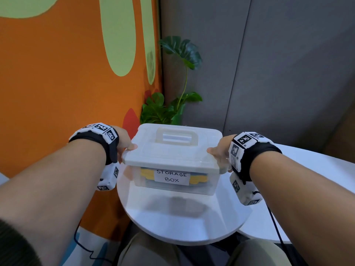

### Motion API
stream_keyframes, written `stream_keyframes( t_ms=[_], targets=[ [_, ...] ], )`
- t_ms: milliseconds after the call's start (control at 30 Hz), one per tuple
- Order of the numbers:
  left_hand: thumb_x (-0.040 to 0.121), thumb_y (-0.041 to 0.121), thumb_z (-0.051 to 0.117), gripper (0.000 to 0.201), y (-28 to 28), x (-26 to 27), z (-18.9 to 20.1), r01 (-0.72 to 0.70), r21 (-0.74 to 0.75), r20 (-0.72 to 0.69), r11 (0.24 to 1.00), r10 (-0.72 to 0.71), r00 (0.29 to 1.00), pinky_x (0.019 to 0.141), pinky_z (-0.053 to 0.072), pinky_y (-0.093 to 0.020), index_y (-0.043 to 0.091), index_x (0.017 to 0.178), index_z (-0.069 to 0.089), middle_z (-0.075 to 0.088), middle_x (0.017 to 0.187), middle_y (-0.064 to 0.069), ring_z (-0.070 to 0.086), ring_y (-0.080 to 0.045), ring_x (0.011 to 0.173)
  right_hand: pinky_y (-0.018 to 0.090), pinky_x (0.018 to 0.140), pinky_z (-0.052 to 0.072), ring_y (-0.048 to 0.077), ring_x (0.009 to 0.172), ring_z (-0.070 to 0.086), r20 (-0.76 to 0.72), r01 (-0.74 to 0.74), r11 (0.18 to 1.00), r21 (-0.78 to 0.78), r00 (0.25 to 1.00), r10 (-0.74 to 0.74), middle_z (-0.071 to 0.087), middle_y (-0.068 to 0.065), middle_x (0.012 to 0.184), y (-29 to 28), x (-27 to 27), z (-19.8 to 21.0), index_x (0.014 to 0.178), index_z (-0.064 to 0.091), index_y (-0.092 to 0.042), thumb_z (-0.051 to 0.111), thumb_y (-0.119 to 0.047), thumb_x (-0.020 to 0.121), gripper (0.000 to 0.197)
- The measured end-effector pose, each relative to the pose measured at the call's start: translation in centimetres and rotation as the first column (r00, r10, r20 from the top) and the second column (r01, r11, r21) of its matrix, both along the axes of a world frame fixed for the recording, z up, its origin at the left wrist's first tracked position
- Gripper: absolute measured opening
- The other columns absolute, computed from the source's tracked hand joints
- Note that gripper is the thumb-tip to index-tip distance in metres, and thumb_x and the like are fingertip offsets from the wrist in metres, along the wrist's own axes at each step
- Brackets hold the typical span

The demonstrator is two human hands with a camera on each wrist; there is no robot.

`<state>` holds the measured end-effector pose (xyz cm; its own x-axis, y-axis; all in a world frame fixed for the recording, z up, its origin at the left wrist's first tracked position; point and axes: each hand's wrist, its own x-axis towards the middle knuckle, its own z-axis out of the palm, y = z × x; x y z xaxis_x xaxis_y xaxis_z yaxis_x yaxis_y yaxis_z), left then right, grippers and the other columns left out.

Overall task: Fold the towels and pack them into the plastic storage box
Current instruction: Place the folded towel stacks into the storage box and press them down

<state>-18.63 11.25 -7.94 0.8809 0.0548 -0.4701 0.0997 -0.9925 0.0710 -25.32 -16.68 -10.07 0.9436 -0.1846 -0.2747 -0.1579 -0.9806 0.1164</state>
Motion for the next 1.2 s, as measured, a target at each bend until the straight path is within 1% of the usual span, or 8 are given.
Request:
stream_keyframes(
  t_ms=[167, 333, 400, 533, 667, 833, 967, 1200],
  targets=[
    [0.097, 0.041, 0.051, 0.041, -0.2, 0.2, 0.1, 0.047, 0.151, 0.038, 0.987, -0.053, 0.998, 0.067, 0.043, -0.027, 0.002, 0.097, 0.061, 0.065, 0.085, -0.008, 0.056, -0.022, 0.072, 0.030, 0.076, 0.041, 0.026, 0.098, 0.060, 0.035, 0.000, 1.000, 0.025, 0.999, -0.001, 0.060, 0.002, 0.100, 0.5, 0.3, 1.1, 0.112, 0.062, -0.010, 0.048, -0.052, 0.093, 0.048],
    [0.098, 0.044, 0.048, 0.044, -1.0, 0.6, 0.0, 0.125, 0.317, 0.036, 0.940, -0.143, 0.989, 0.074, 0.040, -0.025, 0.006, 0.079, 0.059, 0.060, 0.077, -0.003, 0.053, -0.018, 0.071, 0.024, 0.061, 0.040, 0.017, 0.077, 0.056, 0.081, -0.092, 0.994, -0.056, 0.992, 0.097, 0.067, -0.003, 0.096, 0.2, 0.4, 0.5, 0.098, 0.066, -0.018, 0.057, -0.049, 0.089, 0.034],
    [0.101, 0.041, 0.043, 0.039, -1.6, 0.5, 0.1, 0.141, 0.366, 0.025, 0.920, -0.161, 0.987, 0.078, 0.038, -0.025, 0.007, 0.090, 0.058, 0.058, 0.089, -0.005, 0.052, -0.020, 0.085, 0.026, 0.067, 0.045, 0.016, 0.078, 0.056, 0.084, -0.106, 0.993, -0.056, 0.990, 0.110, 0.062, -0.009, 0.084, 0.5, 0.4, 0.6, 0.094, 0.063, -0.017, 0.062, -0.043, 0.087, 0.027],
    [0.102, 0.037, 0.040, 0.043, -2.0, 0.7, 0.0, 0.142, 0.414, 0.033, 0.899, -0.171, 0.985, 0.079, 0.036, -0.024, 0.011, 0.068, 0.046, 0.049, 0.072, -0.002, 0.048, -0.019, 0.086, 0.038, 0.091, 0.044, 0.032, 0.117, 0.054, 0.144, -0.019, 0.980, 0.200, 0.989, -0.010, 0.058, 0.013, 0.126, 1.1, -0.2, 0.9, 0.123, 0.057, -0.006, 0.062, -0.030, 0.090, 0.041],
    [0.099, 0.040, 0.048, 0.044, -1.5, 1.3, -0.4, 0.132, 0.378, 0.048, 0.917, -0.161, 0.986, 0.077, 0.038, -0.025, 0.010, 0.066, 0.048, 0.052, 0.069, -0.002, 0.051, -0.018, 0.071, 0.039, 0.094, 0.042, 0.035, 0.121, 0.051, 0.148, 0.015, 0.968, 0.251, 0.987, -0.054, 0.055, 0.017, 0.128, 1.0, -0.3, 0.9, 0.126, 0.055, -0.004, 0.061, -0.029, 0.090, 0.044],
    [0.099, 0.041, 0.048, 0.041, -2.6, 0.9, 0.0, 0.174, 0.365, 0.048, 0.915, -0.205, 0.978, 0.090, 0.044, -0.030, 0.004, 0.111, 0.060, 0.059, 0.100, -0.009, 0.055, -0.022, 0.092, 0.042, 0.085, 0.052, 0.027, 0.087, 0.065, 0.076, 0.046, 0.998, 0.053, 0.996, -0.049, 0.056, -0.001, 0.069, 1.1, 1.1, 1.5, 0.095, 0.067, -0.010, 0.064, -0.033, 0.085, 0.026],
    [0.098, 0.043, 0.047, 0.050, -3.5, 1.0, -0.2, 0.164, 0.345, 0.075, 0.924, -0.201, 0.977, 0.101, 0.042, -0.033, 0.001, 0.122, 0.057, 0.062, 0.115, -0.008, 0.057, -0.027, 0.118, 0.032, 0.079, 0.049, 0.027, 0.085, 0.062, 0.115, 0.102, 0.990, 0.093, 0.987, -0.112, 0.060, 0.001, 0.076, 0.2, 1.4, 1.5, 0.094, 0.066, -0.005, 0.058, -0.029, 0.088, 0.025],
    [0.099, 0.042, 0.047, 0.044, -5.7, 2.1, -0.5, 0.180, 0.330, 0.129, 0.927, -0.233, 0.964, 0.083, 0.043, -0.030, 0.003, 0.116, 0.058, 0.057, 0.094, -0.009, 0.057, -0.025, 0.098, 0.035, 0.079, 0.049, 0.023, 0.064, 0.051, 0.096, 0.243, 0.964, 0.107, 0.963, -0.253, 0.050, 0.002, 0.064, -1.3, 2.8, 1.7, 0.062, 0.049, -0.013, 0.059, -0.030, 0.086, 0.031]
  ],
)
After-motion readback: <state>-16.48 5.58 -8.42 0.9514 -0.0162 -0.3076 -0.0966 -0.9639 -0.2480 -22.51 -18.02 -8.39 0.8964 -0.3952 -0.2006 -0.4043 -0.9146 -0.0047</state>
